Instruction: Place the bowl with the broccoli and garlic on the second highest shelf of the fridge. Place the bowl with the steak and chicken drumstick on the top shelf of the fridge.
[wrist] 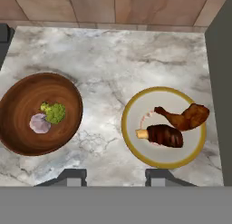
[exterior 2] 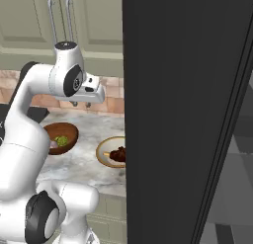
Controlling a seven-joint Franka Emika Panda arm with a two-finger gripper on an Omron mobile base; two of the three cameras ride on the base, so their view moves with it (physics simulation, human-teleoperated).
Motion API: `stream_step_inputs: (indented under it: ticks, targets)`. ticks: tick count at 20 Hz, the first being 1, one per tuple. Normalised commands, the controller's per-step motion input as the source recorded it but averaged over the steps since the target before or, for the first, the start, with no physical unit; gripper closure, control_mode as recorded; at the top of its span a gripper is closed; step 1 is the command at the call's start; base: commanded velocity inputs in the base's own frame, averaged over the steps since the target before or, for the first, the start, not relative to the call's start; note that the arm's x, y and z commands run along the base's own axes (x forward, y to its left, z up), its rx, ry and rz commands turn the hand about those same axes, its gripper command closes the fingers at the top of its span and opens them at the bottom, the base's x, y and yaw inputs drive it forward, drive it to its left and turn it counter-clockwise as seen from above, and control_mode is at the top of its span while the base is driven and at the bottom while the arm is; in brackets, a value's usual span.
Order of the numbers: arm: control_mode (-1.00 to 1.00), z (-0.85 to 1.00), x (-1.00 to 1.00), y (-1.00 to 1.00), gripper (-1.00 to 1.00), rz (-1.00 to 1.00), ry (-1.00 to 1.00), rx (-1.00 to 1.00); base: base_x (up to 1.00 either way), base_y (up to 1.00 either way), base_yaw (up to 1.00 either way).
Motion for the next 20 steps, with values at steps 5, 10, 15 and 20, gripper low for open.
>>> stream_step_inputs:
  ticks: [5, 10, 15, 20]
  targets:
    - [-1.0, -0.07, -0.2, -0.09, -1.0, -0.07, 0.0, 0.03, 0.0, 0.0, 0.0]
    - [-1.0, -0.82, -0.83, -0.21, -1.0, -0.57, 0.0, 0.19, 0.0, 0.0, 0.0]
    - [-1.0, -1.0, -0.15, -0.36, -1.0, -0.63, 0.03, 0.08, 0.0, 0.0, 0.0]
    - [-1.0, -0.84, 0.0, -0.79, -1.0, -0.43, 0.01, 0.04, 0.0, 0.0, 0.0]
